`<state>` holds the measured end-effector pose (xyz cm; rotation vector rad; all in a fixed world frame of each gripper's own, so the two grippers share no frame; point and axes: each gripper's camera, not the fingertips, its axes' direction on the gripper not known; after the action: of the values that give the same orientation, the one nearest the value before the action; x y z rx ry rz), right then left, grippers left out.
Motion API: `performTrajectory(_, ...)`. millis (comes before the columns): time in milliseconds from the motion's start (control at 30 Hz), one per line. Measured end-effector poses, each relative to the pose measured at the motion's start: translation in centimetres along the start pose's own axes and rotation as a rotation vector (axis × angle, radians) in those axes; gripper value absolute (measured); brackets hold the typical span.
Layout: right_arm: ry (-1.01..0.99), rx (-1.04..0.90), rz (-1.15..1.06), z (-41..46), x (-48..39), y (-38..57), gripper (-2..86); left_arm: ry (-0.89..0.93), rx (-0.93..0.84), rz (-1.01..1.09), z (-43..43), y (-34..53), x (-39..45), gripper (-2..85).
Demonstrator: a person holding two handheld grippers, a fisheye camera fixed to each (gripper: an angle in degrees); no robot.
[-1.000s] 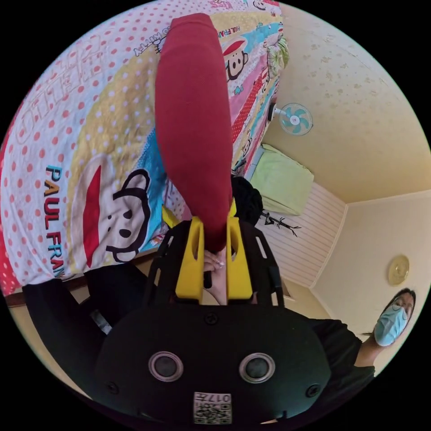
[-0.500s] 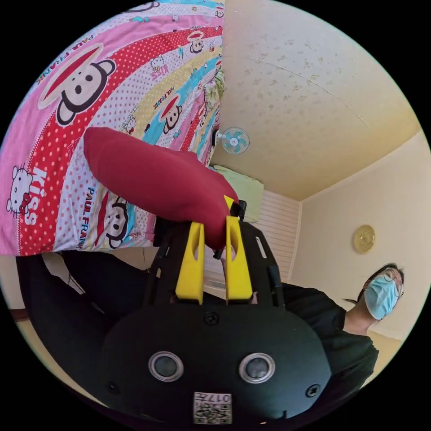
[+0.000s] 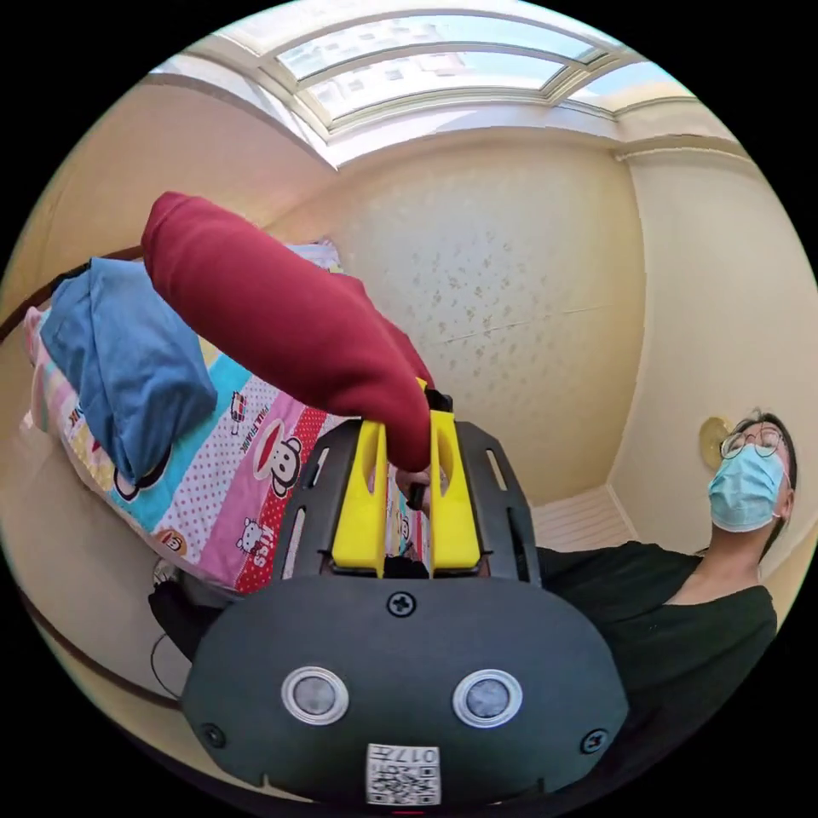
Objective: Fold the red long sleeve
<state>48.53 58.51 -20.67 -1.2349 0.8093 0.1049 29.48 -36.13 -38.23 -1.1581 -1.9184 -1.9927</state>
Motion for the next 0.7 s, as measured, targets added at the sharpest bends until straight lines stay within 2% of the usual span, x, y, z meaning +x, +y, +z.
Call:
performTrajectory(67, 0.11, -0.038, 0.019, 3.0, 2.8, -2.4, 8.6, -0.059, 0.039, -0.066, 0.4, -1.0, -2.5, 8.8)
performTrajectory(100, 0.154, -0.049, 0.043, 3.6, 4.1, -2.7, 8.7, -0.15, 0.049, -0.104, 1.2, -1.1, -5.1, 9.7)
performTrajectory(167, 0.388, -0.137, 0.261, 4.8, 10.3, -2.1, 8.5, -0.301, -0.02, -0.301, 3.1, 0.0, -11.0, 11.6)
performTrajectory(233, 0.493, -0.192, 0.47, 4.1, 14.1, 0.5, 7.8, -0.24, -0.186, -0.619, 5.8, 4.3, -18.7, 12.3)
performTrajectory(333, 0.509, -0.266, 0.521, 1.8, 15.9, 6.5, 5.2, -0.183, -0.259, -0.78, 6.9, 10.5, -22.6, 9.5)
performTrajectory(400, 0.604, -0.383, 0.53, 0.1, 16.0, 10.8, 3.5, -0.253, -0.313, -0.835, 6.7, 12.8, -23.4, 8.4)
performTrajectory(500, 0.842, -0.665, 0.669, -3.4, 16.6, 19.8, 1.9, -0.331, -0.363, -0.901, 6.3, 13.3, -24.0, 6.7)
performTrajectory(567, 1.036, -0.964, 0.877, -6.3, 17.1, 28.4, 1.2, -0.333, -0.44, -0.871, 7.5, 11.2, -24.0, 6.2)
performTrajectory(667, 1.177, -1.267, 0.99, -8.8, 15.3, 38.0, 0.8, -0.306, -0.844, -0.679, 14.0, 6.6, -23.8, 1.9)
performTrajectory(700, 1.212, -1.287, 0.998, -9.1, 14.6, 39.5, 0.8, -0.282, -1.088, -0.616, 17.4, 6.2, -23.9, 0.2)
